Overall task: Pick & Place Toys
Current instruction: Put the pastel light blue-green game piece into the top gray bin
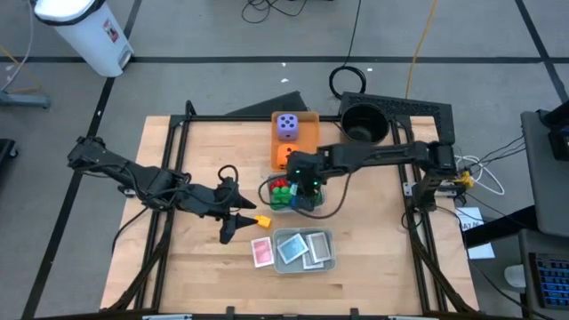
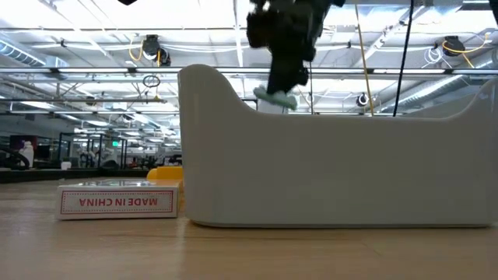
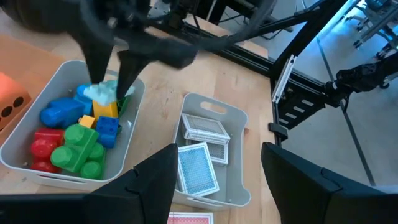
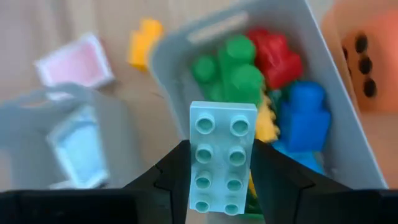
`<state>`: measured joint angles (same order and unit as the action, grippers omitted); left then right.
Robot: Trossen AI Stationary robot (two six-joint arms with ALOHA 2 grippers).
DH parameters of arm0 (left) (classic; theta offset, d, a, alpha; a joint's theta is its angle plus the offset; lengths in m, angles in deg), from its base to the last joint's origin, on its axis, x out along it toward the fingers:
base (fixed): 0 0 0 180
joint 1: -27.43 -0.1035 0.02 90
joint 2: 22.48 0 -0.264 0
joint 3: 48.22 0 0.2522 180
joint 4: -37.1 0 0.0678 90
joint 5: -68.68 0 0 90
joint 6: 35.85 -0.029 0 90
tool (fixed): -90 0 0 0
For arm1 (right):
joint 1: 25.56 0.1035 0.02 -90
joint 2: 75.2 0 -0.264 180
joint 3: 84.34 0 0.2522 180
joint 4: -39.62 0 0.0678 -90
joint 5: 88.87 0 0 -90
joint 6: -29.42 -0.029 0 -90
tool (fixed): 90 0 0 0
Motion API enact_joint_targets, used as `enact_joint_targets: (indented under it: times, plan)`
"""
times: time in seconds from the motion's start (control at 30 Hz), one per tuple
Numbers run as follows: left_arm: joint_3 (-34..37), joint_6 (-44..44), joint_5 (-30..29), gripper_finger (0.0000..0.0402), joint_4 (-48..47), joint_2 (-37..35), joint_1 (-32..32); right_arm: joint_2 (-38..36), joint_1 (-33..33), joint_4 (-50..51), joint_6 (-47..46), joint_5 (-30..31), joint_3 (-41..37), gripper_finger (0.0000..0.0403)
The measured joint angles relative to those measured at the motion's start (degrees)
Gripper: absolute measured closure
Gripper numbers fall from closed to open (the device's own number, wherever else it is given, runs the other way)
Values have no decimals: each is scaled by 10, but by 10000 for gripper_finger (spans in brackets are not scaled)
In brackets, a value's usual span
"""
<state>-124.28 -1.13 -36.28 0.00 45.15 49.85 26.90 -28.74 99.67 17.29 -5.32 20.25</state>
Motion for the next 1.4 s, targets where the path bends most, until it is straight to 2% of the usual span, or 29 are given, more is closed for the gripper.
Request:
enact_joint_targets:
  times: [0.4,0.87,1.4]
  plan:
    - [0,1,0,165,-1,0,0,74,-2,4,34,20,0,264]
    - [0,1,0,165,-1,0,0,85,10,6,28,19,-33,258]
    - [0,15,0,165,-1,0,0,74,9,-12,17,4,-34,187]
